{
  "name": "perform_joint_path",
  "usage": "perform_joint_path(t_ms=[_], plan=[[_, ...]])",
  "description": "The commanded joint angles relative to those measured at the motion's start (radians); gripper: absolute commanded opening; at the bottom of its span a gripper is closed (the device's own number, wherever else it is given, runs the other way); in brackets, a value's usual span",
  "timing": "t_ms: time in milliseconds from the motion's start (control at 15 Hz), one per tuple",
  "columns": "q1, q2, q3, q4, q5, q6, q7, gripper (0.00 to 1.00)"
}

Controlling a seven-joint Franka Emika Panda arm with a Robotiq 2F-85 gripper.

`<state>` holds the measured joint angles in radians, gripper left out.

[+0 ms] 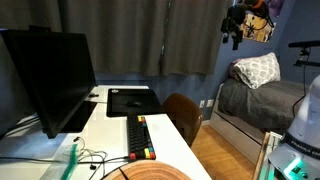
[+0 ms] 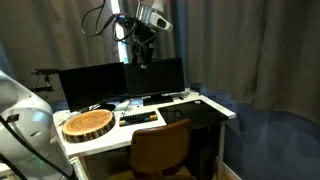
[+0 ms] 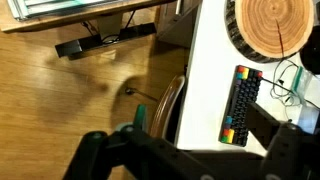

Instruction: Pull the cord to the right side of the desk

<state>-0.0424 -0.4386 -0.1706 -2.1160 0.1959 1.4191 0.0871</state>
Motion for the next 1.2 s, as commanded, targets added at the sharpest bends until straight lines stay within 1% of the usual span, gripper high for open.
perform_joint_path(t_ms=[0, 800, 933, 1133], plan=[[-0.032, 0.003, 0.025, 0.003, 0.008, -0.004, -0.010, 1.00], [-0.032, 0.003, 0.025, 0.003, 0.008, -0.004, -0.010, 1.00], [-0.025, 0.037, 0.045, 0.029, 0.017, -0.004, 0.014, 1.00], [0.015, 0.132, 0.115, 0.080, 0.034, -0.008, 0.048, 1.00]])
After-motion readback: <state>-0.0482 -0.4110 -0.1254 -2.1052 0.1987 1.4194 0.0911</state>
